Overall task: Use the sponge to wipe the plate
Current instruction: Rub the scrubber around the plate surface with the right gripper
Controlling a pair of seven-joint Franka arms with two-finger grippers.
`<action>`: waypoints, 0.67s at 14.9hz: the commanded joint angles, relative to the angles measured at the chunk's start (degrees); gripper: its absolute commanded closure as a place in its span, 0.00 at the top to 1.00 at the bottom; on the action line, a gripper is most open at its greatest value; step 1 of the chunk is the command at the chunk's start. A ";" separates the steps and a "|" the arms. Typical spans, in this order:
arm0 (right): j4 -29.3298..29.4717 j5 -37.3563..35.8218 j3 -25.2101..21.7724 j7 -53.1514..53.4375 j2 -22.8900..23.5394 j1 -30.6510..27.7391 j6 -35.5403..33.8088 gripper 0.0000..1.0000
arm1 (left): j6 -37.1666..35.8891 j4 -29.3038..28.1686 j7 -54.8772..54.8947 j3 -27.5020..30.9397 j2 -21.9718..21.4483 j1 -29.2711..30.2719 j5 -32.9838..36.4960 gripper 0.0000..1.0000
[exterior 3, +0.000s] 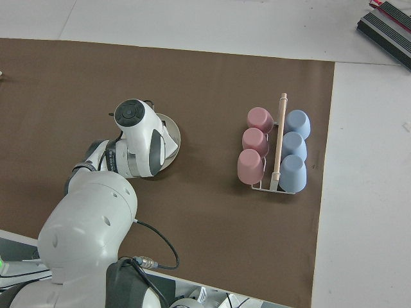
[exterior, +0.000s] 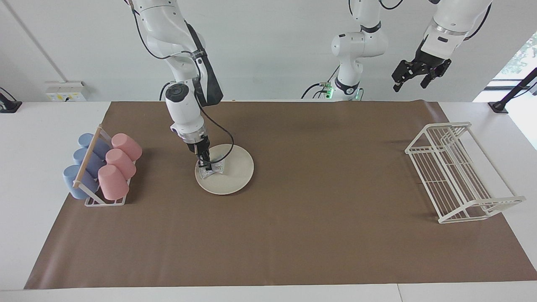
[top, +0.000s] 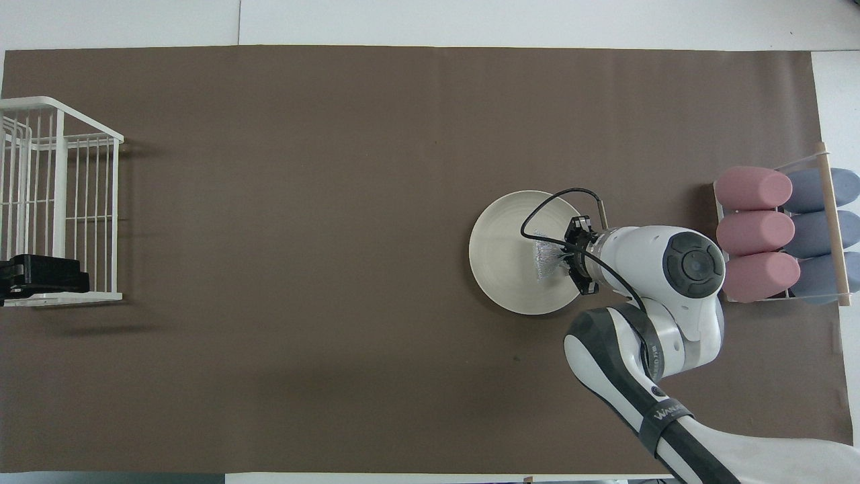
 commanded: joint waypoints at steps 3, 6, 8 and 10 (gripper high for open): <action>-0.82 -0.92 0.73 5.26 0.13 2.78 3.61 0.00 | -0.69 1.34 -0.74 0.59 0.39 -0.64 1.40 1.00; -0.82 -0.92 0.73 8.26 0.13 5.24 3.97 0.00 | -0.60 1.25 -1.10 0.86 0.31 -0.20 1.13 1.00; -0.64 -0.84 0.73 10.63 0.13 7.18 4.06 0.00 | -0.60 1.16 -1.10 1.29 0.31 0.07 1.13 1.00; -0.64 -0.84 0.73 12.13 0.04 8.85 4.06 0.00 | -0.69 1.16 -1.10 1.47 0.22 0.15 1.05 1.00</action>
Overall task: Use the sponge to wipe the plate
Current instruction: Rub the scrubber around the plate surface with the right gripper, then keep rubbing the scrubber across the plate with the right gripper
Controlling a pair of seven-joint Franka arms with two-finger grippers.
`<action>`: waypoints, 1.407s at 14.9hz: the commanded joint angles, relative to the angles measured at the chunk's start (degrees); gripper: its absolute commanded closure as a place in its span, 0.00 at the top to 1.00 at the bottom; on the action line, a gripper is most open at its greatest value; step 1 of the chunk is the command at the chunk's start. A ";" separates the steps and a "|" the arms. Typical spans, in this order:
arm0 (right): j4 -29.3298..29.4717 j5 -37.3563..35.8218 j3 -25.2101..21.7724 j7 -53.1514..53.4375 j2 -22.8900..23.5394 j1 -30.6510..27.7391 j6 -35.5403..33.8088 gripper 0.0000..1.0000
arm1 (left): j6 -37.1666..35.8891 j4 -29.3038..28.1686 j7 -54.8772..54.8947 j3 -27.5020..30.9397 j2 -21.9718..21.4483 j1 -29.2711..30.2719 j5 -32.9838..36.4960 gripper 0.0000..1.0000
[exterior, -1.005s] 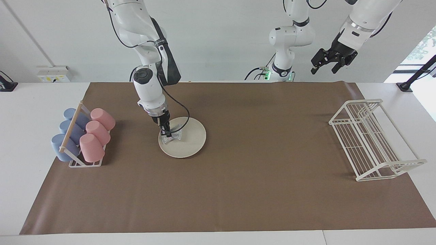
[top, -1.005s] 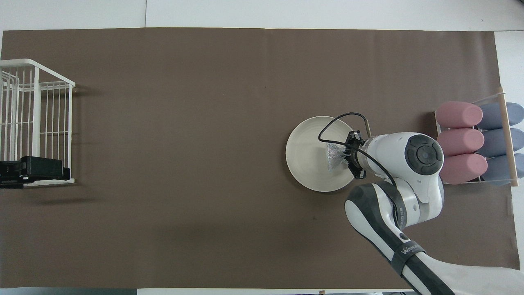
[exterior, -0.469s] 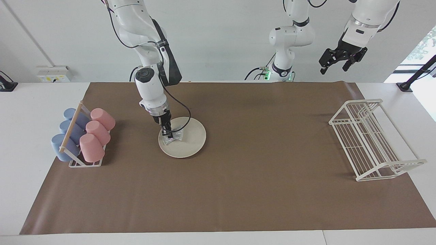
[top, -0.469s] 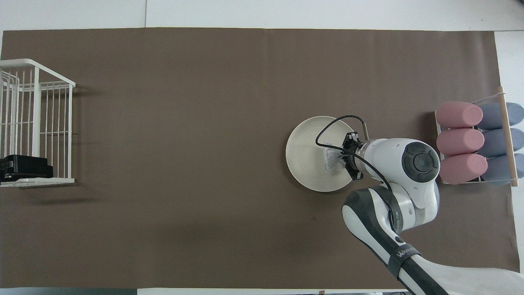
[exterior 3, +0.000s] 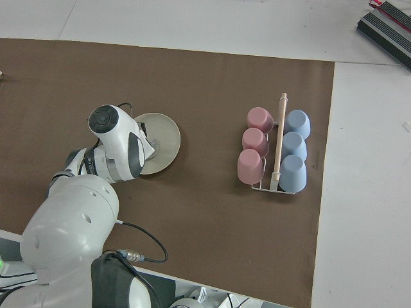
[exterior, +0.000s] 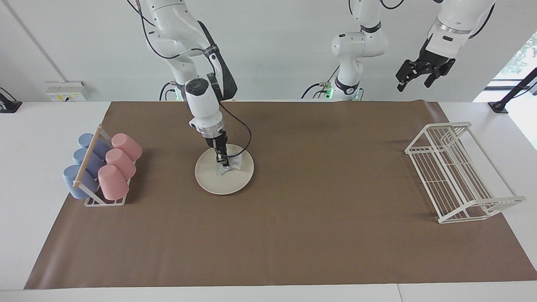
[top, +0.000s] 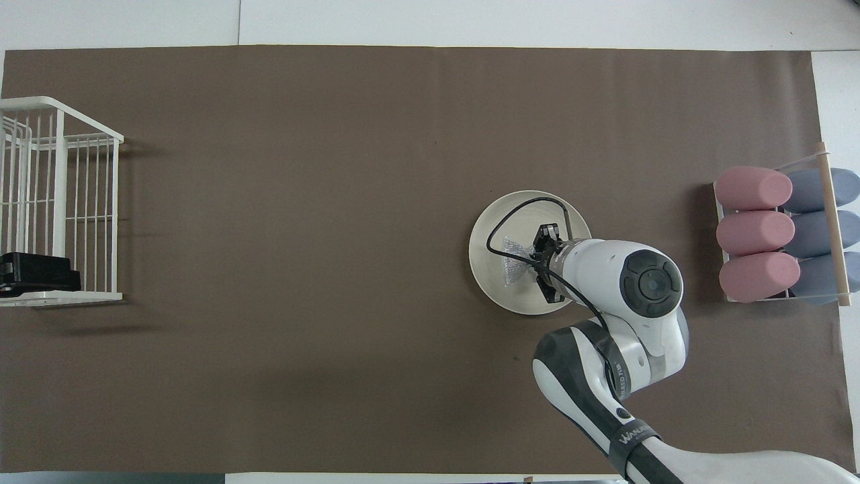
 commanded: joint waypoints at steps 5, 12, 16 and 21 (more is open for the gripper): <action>-1.19 -0.84 0.20 1.24 0.71 -0.90 2.51 0.00 | -1.04 1.10 -0.56 0.22 -0.49 -0.01 0.80 1.00; -0.93 -1.36 -0.24 -5.97 4.24 -8.45 3.49 0.00 | -1.39 1.10 -0.56 0.22 -1.90 -0.01 0.80 1.00; -0.93 -1.72 -0.24 -7.21 4.06 -10.31 1.37 0.00 | -1.39 1.10 -0.56 0.22 -1.91 -0.01 0.80 1.00; -0.58 -1.72 -0.07 -6.25 4.15 -8.91 2.15 0.00 | -1.39 1.10 -0.56 0.22 -1.91 -0.01 0.80 1.00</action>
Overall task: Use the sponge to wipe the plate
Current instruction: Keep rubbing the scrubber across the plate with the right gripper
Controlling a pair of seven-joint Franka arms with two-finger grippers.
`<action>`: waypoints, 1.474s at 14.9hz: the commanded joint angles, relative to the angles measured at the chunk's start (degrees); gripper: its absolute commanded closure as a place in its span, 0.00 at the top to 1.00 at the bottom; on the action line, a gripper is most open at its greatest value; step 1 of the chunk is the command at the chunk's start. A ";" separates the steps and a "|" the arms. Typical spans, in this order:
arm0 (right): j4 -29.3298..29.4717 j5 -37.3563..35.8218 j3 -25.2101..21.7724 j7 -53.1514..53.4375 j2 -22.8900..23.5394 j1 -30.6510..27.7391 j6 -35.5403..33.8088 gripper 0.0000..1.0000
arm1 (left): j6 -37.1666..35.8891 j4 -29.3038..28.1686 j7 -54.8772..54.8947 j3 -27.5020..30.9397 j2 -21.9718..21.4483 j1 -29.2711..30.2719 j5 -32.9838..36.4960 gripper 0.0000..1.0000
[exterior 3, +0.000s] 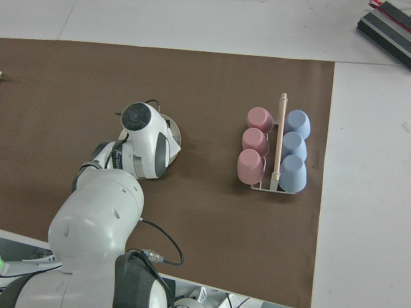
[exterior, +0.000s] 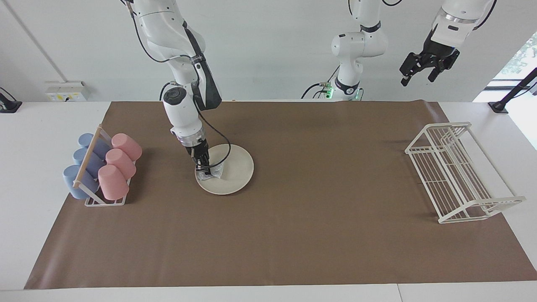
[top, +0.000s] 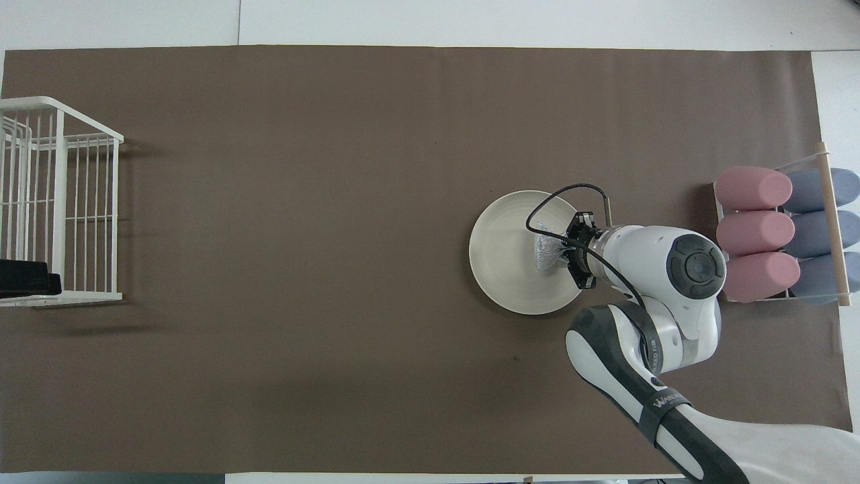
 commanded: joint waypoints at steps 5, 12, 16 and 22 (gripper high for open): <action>0.43 -1.70 0.33 5.20 3.00 4.72 4.21 0.00 | -1.14 0.63 -0.55 -0.03 -0.19 -0.02 0.80 1.00; 1.48 -1.70 0.42 11.61 2.91 10.16 3.87 0.00 | -1.31 0.63 -0.55 -0.03 -0.19 -0.02 0.80 1.00; 1.83 -1.70 0.33 13.12 2.91 11.58 3.78 0.00 | -1.84 0.63 -0.55 -0.03 -0.27 -0.02 0.80 1.00; 1.66 -1.70 0.15 9.71 3.00 7.82 3.78 0.00 | -1.66 0.63 -0.46 -0.11 -0.27 -0.20 0.80 1.00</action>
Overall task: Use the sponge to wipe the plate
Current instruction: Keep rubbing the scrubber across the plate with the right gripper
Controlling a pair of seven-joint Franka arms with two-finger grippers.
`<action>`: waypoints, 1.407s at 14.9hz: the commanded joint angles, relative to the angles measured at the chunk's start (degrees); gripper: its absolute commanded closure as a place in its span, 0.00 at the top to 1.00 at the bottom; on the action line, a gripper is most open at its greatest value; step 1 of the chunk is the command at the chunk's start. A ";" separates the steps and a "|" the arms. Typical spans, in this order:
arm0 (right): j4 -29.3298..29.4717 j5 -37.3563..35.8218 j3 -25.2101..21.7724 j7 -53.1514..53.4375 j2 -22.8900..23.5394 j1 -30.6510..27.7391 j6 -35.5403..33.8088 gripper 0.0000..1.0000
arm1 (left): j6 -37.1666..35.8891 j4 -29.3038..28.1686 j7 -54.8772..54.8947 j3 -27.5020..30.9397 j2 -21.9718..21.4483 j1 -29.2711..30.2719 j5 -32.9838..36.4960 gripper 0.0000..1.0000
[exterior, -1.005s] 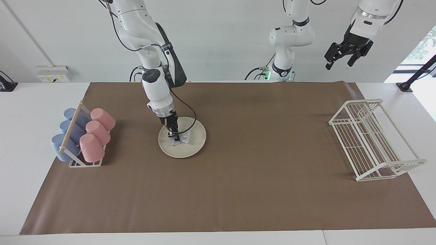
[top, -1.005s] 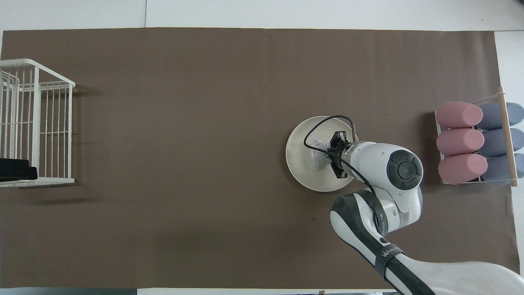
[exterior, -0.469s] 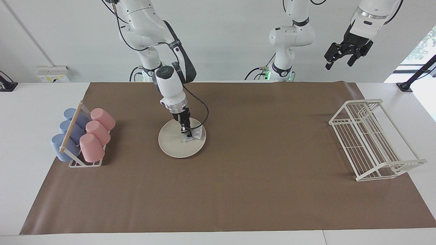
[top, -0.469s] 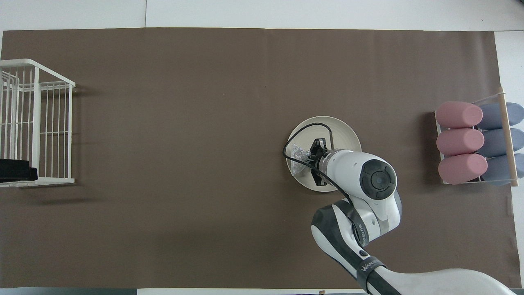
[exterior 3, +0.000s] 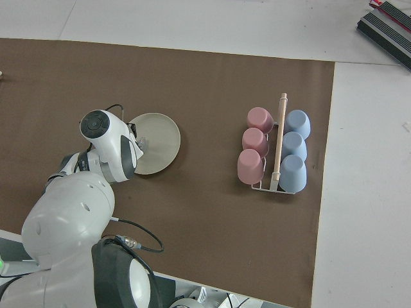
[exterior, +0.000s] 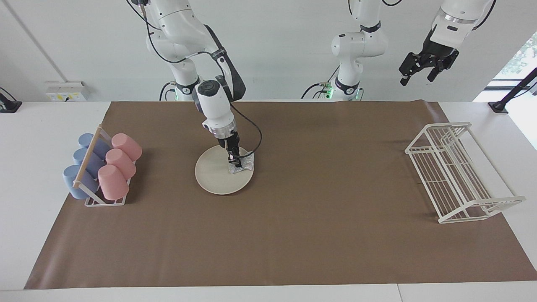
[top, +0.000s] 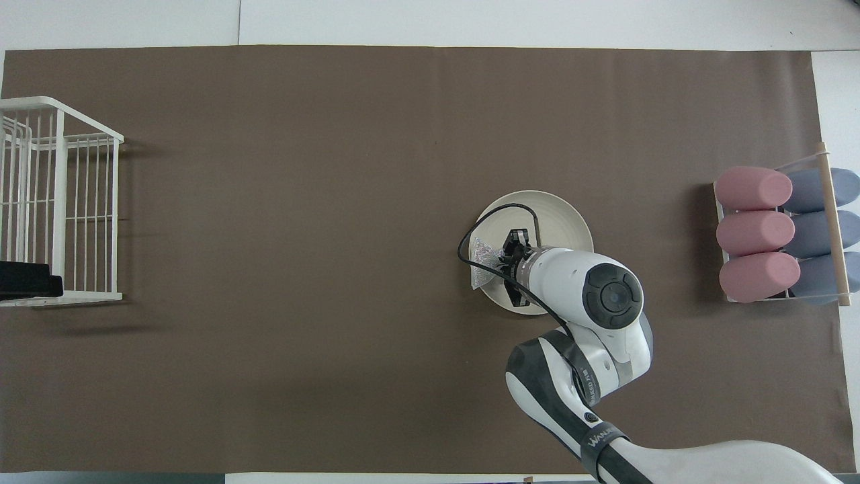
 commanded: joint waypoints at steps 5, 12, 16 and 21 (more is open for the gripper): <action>-1.34 -1.78 0.13 -6.46 1.28 -7.95 -0.26 0.00 | -0.89 0.54 -0.81 0.05 -0.27 -0.54 0.80 1.00; 0.75 -3.45 -0.05 -6.83 1.19 -10.24 -6.22 0.00 | -0.62 0.46 -0.72 0.05 -0.36 -0.81 0.62 1.00; 5.41 -3.53 0.04 -6.30 0.14 -9.54 -15.97 0.00 | -1.06 0.11 -0.72 0.05 -0.98 -0.81 0.62 1.00; 16.73 -4.68 0.47 1.86 0.14 -5.07 -29.59 0.00 | 0.60 -1.56 -0.72 0.40 -1.24 0.68 -9.88 1.00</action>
